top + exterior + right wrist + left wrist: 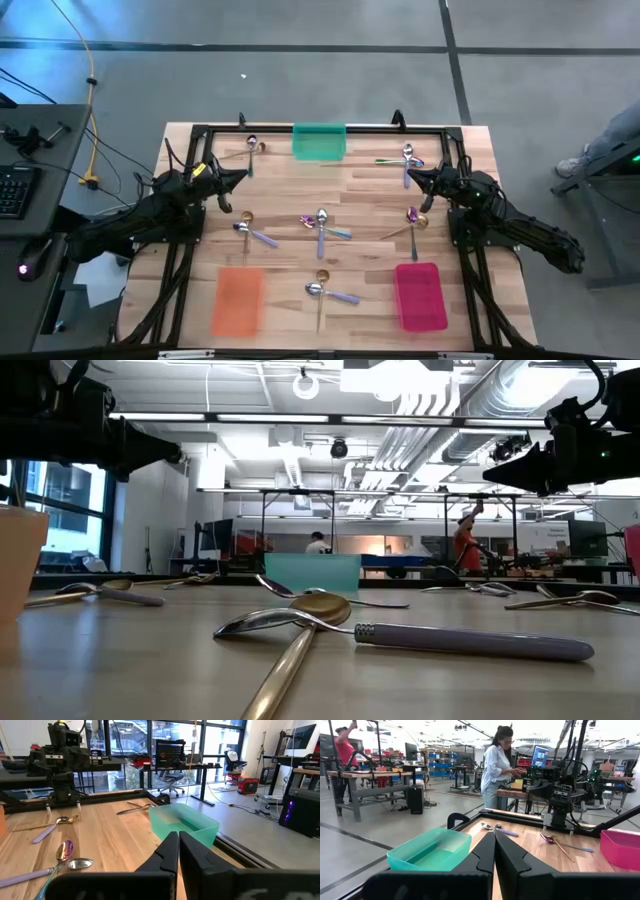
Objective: Sort silverware by color (type)
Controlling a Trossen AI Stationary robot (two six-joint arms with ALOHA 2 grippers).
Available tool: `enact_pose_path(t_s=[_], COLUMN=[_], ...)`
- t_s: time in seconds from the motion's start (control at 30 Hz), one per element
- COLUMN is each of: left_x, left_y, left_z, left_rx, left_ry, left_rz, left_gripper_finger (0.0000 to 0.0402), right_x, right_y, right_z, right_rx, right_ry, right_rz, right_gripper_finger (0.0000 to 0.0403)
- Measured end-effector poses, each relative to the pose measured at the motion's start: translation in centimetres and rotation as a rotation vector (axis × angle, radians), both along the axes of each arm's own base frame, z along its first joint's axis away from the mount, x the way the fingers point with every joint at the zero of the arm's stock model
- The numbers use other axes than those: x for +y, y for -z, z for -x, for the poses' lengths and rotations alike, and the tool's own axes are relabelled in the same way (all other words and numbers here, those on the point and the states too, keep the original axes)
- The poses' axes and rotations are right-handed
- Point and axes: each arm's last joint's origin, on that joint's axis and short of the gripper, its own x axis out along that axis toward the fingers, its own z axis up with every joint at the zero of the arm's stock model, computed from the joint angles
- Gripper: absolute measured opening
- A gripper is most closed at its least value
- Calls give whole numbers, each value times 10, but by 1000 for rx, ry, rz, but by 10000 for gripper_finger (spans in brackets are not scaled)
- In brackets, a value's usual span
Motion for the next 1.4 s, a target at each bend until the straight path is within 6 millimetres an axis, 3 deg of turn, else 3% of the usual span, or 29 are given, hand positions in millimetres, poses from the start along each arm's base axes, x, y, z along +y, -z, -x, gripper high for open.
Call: enact_pose_path(t_s=[1.4], left_x=[0], left_y=[0], left_z=[0], left_rx=[-19], left_ry=[5], left_rz=[45], left_gripper_finger=[1], right_x=[0], right_y=[0], right_z=[0], right_rx=[0], right_ry=[0], right_rz=[0], right_gripper_finger=[0])
